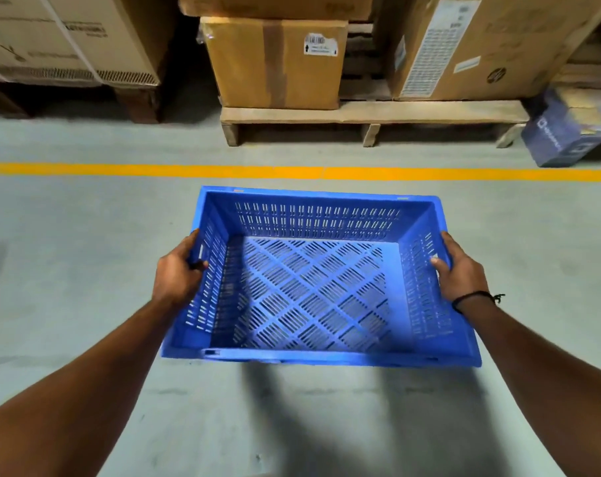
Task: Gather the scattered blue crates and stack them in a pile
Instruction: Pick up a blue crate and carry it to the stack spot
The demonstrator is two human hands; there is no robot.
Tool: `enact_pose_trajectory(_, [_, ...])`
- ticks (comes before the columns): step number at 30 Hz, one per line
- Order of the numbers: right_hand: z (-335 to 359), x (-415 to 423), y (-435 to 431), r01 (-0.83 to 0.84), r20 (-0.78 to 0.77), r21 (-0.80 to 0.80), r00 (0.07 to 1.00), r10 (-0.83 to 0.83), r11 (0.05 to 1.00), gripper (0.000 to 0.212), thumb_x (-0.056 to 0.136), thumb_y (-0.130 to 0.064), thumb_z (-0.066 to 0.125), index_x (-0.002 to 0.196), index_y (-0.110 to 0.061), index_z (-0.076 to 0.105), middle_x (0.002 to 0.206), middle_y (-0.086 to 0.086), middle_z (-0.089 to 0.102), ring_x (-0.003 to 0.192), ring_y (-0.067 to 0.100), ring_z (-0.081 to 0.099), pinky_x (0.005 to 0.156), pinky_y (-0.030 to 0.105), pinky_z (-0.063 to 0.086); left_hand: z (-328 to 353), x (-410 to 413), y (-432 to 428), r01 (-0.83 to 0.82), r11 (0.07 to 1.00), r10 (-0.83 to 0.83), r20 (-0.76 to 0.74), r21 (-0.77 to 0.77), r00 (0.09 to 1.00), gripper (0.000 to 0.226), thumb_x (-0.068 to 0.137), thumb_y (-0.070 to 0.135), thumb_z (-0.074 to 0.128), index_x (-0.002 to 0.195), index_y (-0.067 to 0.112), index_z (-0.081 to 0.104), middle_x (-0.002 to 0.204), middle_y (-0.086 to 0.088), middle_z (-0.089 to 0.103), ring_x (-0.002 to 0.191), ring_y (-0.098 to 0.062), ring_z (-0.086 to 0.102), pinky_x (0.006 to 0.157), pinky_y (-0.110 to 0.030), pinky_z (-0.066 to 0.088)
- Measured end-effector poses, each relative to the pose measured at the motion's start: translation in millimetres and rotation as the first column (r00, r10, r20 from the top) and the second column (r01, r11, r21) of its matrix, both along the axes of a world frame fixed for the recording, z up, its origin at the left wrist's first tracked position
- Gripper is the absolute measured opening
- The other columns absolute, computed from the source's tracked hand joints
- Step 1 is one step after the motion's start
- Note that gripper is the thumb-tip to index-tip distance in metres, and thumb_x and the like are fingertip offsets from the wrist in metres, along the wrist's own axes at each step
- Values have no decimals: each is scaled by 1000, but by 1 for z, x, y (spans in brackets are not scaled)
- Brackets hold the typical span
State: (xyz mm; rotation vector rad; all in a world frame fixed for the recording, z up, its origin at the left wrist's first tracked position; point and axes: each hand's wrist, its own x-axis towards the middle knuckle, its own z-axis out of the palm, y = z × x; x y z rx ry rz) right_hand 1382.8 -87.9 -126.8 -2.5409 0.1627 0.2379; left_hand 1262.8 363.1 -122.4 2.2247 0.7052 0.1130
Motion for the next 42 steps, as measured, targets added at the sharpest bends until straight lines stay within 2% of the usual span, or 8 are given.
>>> enact_pose_trajectory(13, [-47,81,6,52,20,-1,998,-52,999,57,93,-24,56,145,-32,33,128,25,56,109,40,58,97,37,42,-45,66,1,-28,999,28,2,35,1000,60,87,9,62,141,25,42,111,-9,65,84,-19,59,76,-26,45])
enact_pose_trajectory(20, [-64,104,7,57,50,-27,997,-55,998,57,93,-24,56,145,-29,34,133,20,54,118,37,53,100,37,41,-60,83,6,0,997,1,-16,72,1000,59,88,12,60,142,25,40,119,-11,63,87,-24,59,83,-35,50])
enact_pose_trajectory(23, [-64,108,7,45,27,-59,999,-43,997,59,93,-29,55,146,-29,30,132,20,54,114,38,55,98,40,43,-60,88,9,98,986,-92,-52,134,994,59,90,23,60,143,21,35,136,-11,53,111,-33,57,94,-40,46])
enact_pose_trajectory(26, [-49,101,12,-59,-72,-121,996,51,991,75,89,-44,57,150,-25,18,149,17,35,129,37,43,107,42,37,-51,85,4,256,941,-202,-240,222,950,74,88,47,56,148,20,23,157,-9,18,138,-33,32,110,-45,33])
enact_pose_trajectory(30, [2,85,33,-82,-143,-207,988,52,975,86,81,-67,50,149,-34,10,157,12,13,136,41,30,111,46,30,7,77,-26,410,883,-365,-216,228,906,72,88,51,52,148,21,26,159,-8,11,145,-24,17,117,-46,19])
enact_pose_trajectory(35, [117,43,75,-139,-22,-63,990,138,988,80,83,-59,54,149,-29,21,155,12,25,141,31,27,114,39,24,135,66,-65,465,885,-462,-56,39,885,52,96,38,44,146,27,30,156,2,22,143,-17,24,116,-35,23])
enact_pose_trajectory(38, [194,8,88,-174,-58,13,983,175,985,83,79,-67,50,148,-33,20,155,10,26,139,31,30,114,42,28,220,58,-80,486,874,-485,-21,9,874,50,97,34,44,145,27,31,154,5,27,142,-11,25,114,-26,21])
enact_pose_trajectory(42, [318,-33,95,-211,-16,23,977,212,977,87,75,-75,42,148,-35,18,156,7,25,141,28,29,112,42,31,345,32,-99,449,893,-450,-9,-22,893,48,97,37,42,144,32,31,149,3,40,137,-15,36,112,-34,32])
